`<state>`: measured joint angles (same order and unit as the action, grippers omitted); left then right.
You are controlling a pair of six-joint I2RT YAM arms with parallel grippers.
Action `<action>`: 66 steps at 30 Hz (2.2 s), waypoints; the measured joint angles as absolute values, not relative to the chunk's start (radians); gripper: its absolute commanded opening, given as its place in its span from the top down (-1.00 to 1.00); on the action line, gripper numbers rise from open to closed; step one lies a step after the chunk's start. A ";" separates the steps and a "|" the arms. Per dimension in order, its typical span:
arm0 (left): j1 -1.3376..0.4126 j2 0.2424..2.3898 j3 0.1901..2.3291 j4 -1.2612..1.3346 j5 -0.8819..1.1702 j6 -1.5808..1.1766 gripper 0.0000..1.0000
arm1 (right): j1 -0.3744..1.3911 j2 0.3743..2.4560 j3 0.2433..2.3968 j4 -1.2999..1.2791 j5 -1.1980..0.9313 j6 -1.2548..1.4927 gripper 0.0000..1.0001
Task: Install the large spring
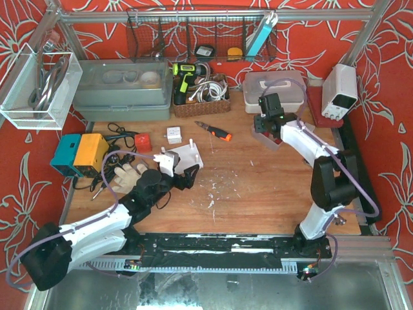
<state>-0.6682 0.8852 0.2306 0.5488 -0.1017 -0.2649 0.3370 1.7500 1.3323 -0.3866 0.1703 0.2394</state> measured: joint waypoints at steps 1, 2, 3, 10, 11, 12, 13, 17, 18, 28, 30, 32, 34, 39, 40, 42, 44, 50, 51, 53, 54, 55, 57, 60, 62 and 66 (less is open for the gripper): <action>-0.668 0.885 0.242 0.532 -0.104 -0.282 -0.74 | 0.354 1.729 1.325 -0.371 0.179 0.217 0.70; -0.668 0.883 0.257 0.513 -0.105 -0.300 -0.71 | 0.369 1.711 1.320 -0.356 0.181 0.198 0.71; -0.668 0.881 0.274 0.493 -0.104 -0.319 -0.70 | 0.385 1.692 1.313 -0.339 0.181 0.178 0.71; -0.656 0.857 0.435 0.335 -0.063 -0.455 -0.59 | 0.464 1.501 1.159 -0.182 0.122 0.072 0.73; -0.649 0.855 0.455 0.313 -0.051 -0.471 -0.58 | 0.472 1.472 1.132 -0.162 0.105 0.062 0.74; -0.634 0.853 0.480 0.282 -0.026 -0.488 -0.57 | 0.480 1.440 1.100 -0.134 0.085 0.054 0.74; -0.617 0.850 0.500 0.257 -0.004 -0.503 -0.55 | 0.490 1.407 1.067 -0.104 0.065 0.042 0.76; -0.528 0.830 0.579 0.142 0.085 -0.545 -0.33 | 0.530 1.276 0.920 0.029 -0.005 -0.022 0.78; -0.513 0.830 0.604 0.113 0.100 -0.546 -0.29 | 0.545 1.246 0.883 0.061 -0.014 -0.046 0.77; -0.489 0.913 0.901 -0.131 0.289 -0.431 -0.34 | 0.730 1.122 0.709 0.279 -0.151 -0.231 0.77; -0.489 0.933 0.923 -0.166 0.323 -0.400 -0.33 | 0.756 1.118 0.702 0.306 -0.160 -0.252 0.76; -0.489 0.949 0.928 -0.187 0.357 -0.379 -0.30 | 0.780 1.109 0.690 0.331 -0.163 -0.268 0.76; -0.489 0.972 0.928 -0.197 0.399 -0.364 -0.30 | 0.802 1.102 0.679 0.351 -0.167 -0.284 0.76; -0.489 1.062 0.947 -0.213 0.497 -0.329 -0.47 | 0.857 1.098 0.668 0.371 -0.167 -0.318 0.75; -0.489 1.074 0.952 -0.221 0.510 -0.321 -0.48 | 0.867 1.098 0.668 0.372 -0.167 -0.324 0.75; -0.490 1.087 0.960 -0.231 0.532 -0.311 -0.46 | 0.880 1.099 0.668 0.374 -0.167 -0.332 0.75; -0.493 1.094 0.970 -0.234 0.548 -0.303 -0.39 | 0.892 1.102 0.668 0.375 -0.164 -0.339 0.74; -0.506 1.116 0.996 -0.232 0.570 -0.287 -0.34 | 0.916 1.119 0.668 0.375 -0.154 -0.357 0.75; -0.506 1.121 0.997 -0.233 0.572 -0.285 -0.33 | 0.918 1.121 0.668 0.375 -0.154 -0.358 0.75; -0.508 1.129 0.997 -0.240 0.574 -0.284 -0.33 | 0.922 1.123 0.668 0.375 -0.150 -0.359 0.74; -0.509 1.132 0.997 -0.245 0.574 -0.284 -0.33 | 0.924 1.124 0.668 0.375 -0.149 -0.361 0.74; -0.511 1.135 0.997 -0.250 0.574 -0.284 -0.33 | 0.926 1.124 0.668 0.375 -0.147 -0.362 0.74; -0.512 1.139 0.997 -0.255 0.574 -0.283 -0.31 | 0.928 1.124 0.668 0.375 -0.140 -0.363 0.75; -0.513 1.145 0.997 -0.257 0.575 -0.281 -0.26 | 0.931 1.125 0.668 0.375 -0.131 -0.369 0.74; -0.516 1.155 0.997 -0.258 0.576 -0.279 -0.21 | 0.931 1.125 0.668 0.375 -0.128 -0.371 0.75; -0.524 1.178 0.997 -0.262 0.581 -0.280 -0.19 | 0.936 1.125 0.668 0.374 -0.124 -0.376 0.75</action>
